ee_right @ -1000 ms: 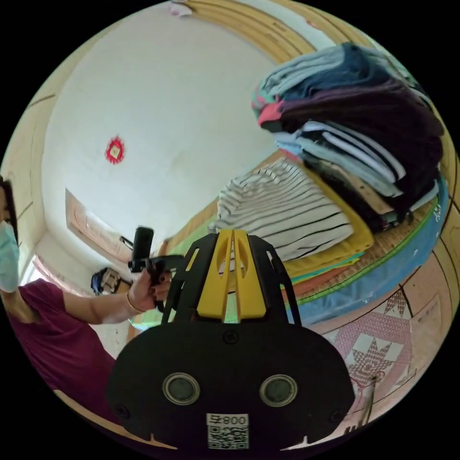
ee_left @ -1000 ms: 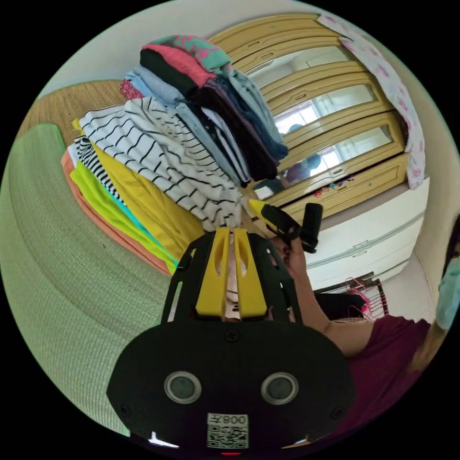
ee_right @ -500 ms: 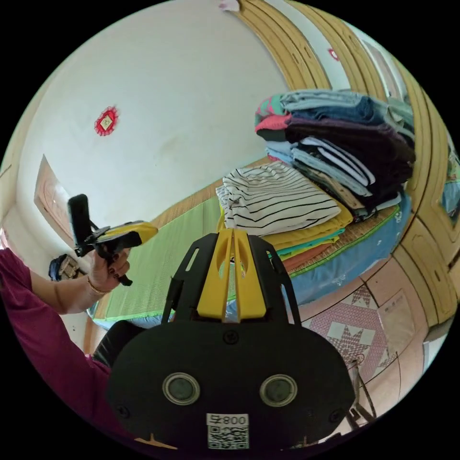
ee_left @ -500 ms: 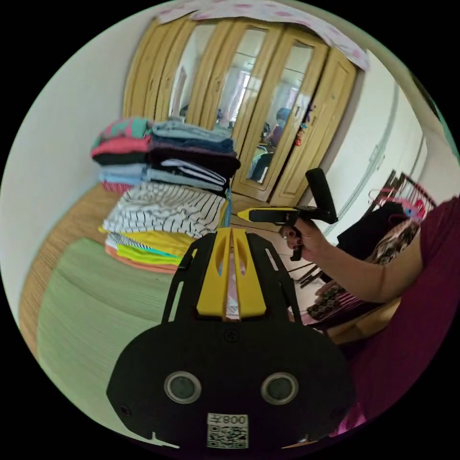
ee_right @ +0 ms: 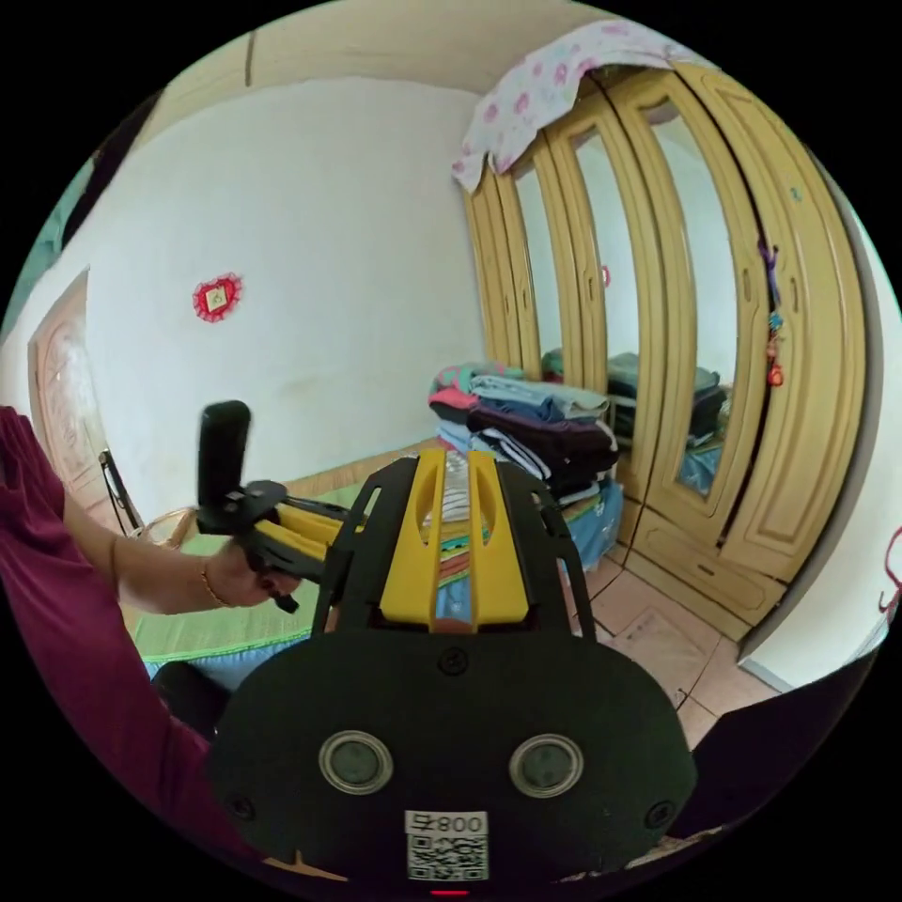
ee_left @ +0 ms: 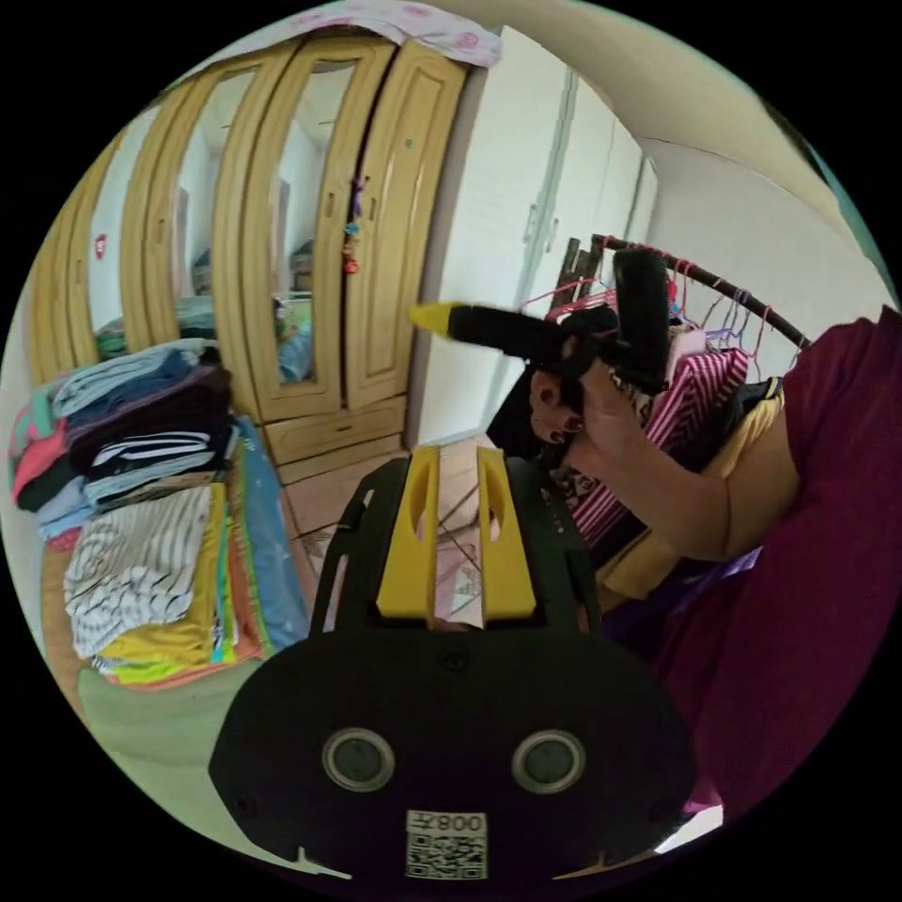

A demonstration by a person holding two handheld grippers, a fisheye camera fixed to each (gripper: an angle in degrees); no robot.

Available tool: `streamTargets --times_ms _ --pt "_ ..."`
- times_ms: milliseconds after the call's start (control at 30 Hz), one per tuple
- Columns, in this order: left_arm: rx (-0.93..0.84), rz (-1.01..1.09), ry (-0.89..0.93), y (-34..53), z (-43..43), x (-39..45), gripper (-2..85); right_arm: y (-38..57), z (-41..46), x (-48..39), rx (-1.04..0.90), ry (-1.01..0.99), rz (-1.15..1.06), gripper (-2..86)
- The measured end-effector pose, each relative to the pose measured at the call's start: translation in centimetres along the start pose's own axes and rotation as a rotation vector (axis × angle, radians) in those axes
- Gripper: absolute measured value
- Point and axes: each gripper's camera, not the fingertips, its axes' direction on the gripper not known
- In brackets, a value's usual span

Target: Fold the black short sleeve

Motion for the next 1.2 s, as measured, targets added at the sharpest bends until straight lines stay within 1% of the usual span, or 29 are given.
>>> streamTargets --times_ms 133,200,267,400,600,700,933,1067,1133,1200 --pt "-0.086 0.043 0.064 -5.7 4.8 2.6 8.0 -5.8 -7.4 -4.7 0.070 0.005 -0.063 3.1" --pt "-0.135 0.074 0.126 -10.3 7.6 4.6 8.8 -7.9 -10.0 -6.9 0.090 -0.001 -0.105 2.9" --pt "-0.136 0.101 0.161 -13.9 9.2 6.4 9.2 -10.0 -12.2 -9.0 0.112 0.001 -0.130 2.4" --pt "-0.156 0.186 0.190 -21.2 12.5 11.5 10.0 -14.0 -17.4 -13.1 0.218 -0.003 -0.166 1.1" --pt "-0.198 0.191 0.256 -28.2 17.1 16.6 10.9 -19.4 -23.8 -15.7 0.310 0.046 -0.139 0.3" --pt "-0.198 0.198 0.277 -31.0 18.4 18.7 11.2 -21.7 -26.7 -15.9 0.354 0.028 -0.101 0.2" --pt "-0.278 0.266 0.225 -35.5 21.5 22.6 10.1 -27.0 -30.5 -17.6 0.388 0.059 -0.066 0.4" --pt "-0.265 0.341 0.194 -36.2 21.0 25.0 3.9 -29.4 -31.6 -18.1 0.389 0.057 -0.034 0.8" --pt "-0.262 0.332 0.200 -36.1 20.6 25.3 2.7 -30.8 -32.0 -18.6 0.387 0.069 -0.022 1.2" --pt "-0.242 0.282 0.217 -35.7 19.9 24.7 1.8 -31.9 -32.2 -19.1 0.374 0.091 -0.021 1.4"
